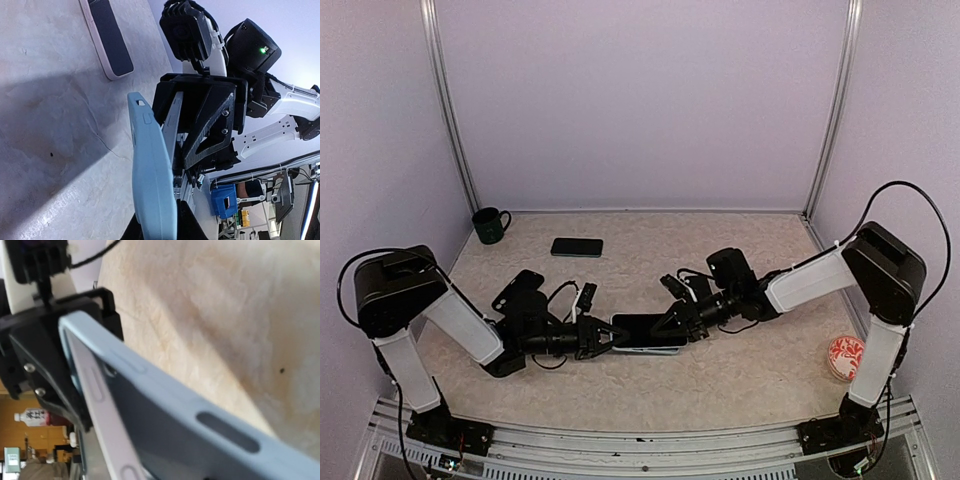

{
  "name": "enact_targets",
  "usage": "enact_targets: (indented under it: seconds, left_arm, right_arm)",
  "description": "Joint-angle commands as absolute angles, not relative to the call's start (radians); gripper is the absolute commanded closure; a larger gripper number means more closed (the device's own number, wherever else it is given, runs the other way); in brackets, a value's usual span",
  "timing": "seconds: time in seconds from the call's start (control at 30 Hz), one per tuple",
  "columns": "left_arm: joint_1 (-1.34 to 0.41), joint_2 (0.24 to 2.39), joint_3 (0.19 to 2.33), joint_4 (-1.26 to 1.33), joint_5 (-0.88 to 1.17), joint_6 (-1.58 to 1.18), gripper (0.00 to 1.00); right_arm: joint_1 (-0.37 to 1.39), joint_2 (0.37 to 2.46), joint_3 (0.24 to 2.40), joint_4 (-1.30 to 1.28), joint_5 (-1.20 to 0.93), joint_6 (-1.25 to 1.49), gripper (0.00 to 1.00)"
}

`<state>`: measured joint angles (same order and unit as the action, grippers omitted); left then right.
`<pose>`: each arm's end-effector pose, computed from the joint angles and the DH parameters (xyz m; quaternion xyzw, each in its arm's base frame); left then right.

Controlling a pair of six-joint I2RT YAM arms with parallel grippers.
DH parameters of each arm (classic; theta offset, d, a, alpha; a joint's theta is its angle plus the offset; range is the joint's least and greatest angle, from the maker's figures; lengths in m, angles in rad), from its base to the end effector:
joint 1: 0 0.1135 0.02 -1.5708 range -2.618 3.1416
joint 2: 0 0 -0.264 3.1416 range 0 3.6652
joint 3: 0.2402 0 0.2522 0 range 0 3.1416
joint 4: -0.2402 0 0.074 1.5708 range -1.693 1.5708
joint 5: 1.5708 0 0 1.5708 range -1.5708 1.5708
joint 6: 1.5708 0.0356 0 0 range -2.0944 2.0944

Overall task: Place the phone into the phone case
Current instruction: Install the phone on the phone case, then press the phone case against the phone.

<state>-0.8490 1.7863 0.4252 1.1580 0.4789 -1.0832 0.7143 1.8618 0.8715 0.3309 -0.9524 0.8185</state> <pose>0.1790 -0.2282 0.1230 0.0608 0.7654 -0.6094 0.1977 0.2493 0.2545 0.1365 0.1599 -0.8075 -0.5678 0.0037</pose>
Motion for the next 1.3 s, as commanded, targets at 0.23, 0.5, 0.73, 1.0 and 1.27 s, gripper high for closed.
enact_targets:
  seconds: [0.23,0.5,0.73,1.0,1.27]
  left_arm:
    - [-0.858,1.642,0.469,1.169,0.514,-0.964,1.0]
    - [-0.859,1.545,0.471,1.057,0.506,-0.893,1.0]
    - [-0.86,1.451,0.469,0.984,0.507,-0.84,1.0]
    - [-0.861,1.353,0.449,0.94,0.526,-0.797,1.0]
    - [-0.867,1.278,0.432,0.933,0.555,-0.765,1.0]
  right_arm:
    - [0.696,1.702,0.838,0.028,-0.799,0.658,0.5]
    - [0.682,1.585,0.829,-0.094,-0.743,0.573,0.45]
    - [0.668,1.44,0.814,-0.143,-0.718,0.482,0.44]
    - [0.664,1.265,0.787,-0.136,-0.74,0.401,0.44]
    - [0.661,1.231,0.759,-0.051,-0.843,0.437,0.43]
